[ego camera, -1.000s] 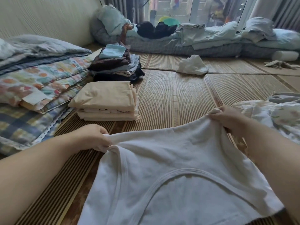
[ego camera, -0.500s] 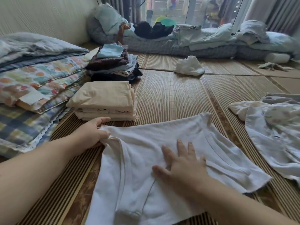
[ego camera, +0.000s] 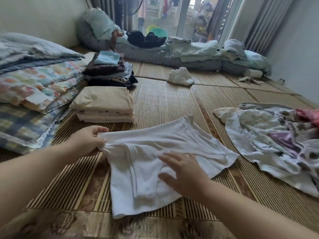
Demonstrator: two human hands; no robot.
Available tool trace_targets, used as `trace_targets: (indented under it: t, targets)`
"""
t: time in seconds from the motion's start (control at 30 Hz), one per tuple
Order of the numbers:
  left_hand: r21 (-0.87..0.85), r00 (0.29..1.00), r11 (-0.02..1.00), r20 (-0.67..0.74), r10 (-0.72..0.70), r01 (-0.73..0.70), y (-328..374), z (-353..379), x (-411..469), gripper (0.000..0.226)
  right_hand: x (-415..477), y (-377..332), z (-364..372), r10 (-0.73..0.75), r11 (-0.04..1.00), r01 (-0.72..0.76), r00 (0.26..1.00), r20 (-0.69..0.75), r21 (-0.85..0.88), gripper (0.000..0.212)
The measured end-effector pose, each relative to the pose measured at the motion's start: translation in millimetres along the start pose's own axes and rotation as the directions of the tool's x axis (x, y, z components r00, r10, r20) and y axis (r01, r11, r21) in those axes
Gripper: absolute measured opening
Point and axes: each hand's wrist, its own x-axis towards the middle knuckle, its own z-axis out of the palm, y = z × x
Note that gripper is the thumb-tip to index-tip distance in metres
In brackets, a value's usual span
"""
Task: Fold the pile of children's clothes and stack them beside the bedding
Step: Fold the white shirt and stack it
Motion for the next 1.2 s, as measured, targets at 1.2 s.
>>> trace_targets:
  t: [1.2]
  targets:
    - [0.462,0.378,-0.076,0.799,0.468,-0.883,-12.8,-7.6,-108.8,0.039,-171.5,0.7,7.1,-0.358,0.922,0.304,0.905,-0.231,-0.238,0.035]
